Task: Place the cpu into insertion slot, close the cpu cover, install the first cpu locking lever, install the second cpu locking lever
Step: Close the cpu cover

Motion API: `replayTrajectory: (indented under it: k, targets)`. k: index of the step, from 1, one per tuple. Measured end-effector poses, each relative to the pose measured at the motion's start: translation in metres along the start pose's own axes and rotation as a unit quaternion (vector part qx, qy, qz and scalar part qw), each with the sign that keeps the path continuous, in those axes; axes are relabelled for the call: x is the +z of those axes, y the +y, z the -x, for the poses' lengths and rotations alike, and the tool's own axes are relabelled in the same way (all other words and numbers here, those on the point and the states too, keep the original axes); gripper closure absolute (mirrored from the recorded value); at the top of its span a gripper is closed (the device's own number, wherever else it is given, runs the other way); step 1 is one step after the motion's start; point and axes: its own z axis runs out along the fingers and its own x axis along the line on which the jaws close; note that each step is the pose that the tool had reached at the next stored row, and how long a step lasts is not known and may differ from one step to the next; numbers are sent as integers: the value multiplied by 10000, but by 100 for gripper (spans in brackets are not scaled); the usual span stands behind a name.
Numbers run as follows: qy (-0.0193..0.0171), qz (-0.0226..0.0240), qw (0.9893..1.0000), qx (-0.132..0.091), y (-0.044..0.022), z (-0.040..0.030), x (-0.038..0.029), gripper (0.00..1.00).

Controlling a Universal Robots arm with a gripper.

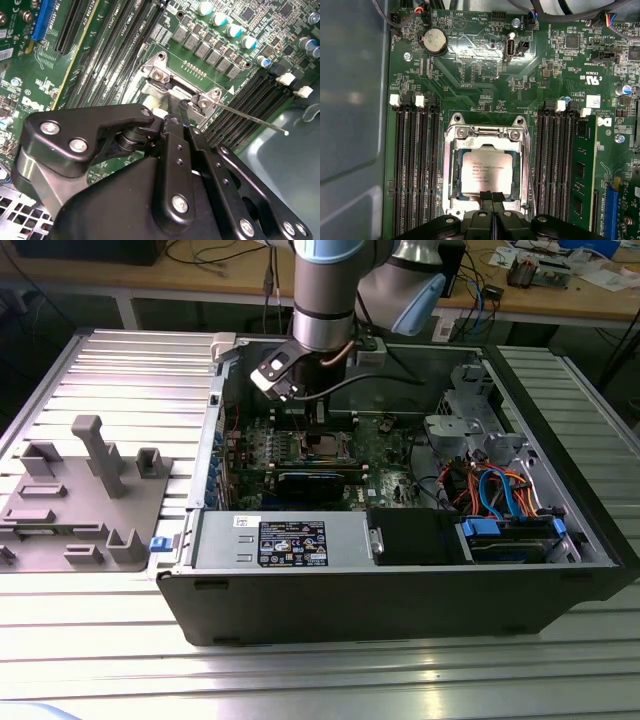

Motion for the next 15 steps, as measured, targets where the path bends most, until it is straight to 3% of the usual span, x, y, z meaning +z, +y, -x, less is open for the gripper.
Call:
replayTrajectory:
  k: [7, 15]
  targets:
    - [0, 0, 10000, -4, -11, -4, 88, 89]
    - [2, 1, 10000, -7, -15, -5, 105, 89]
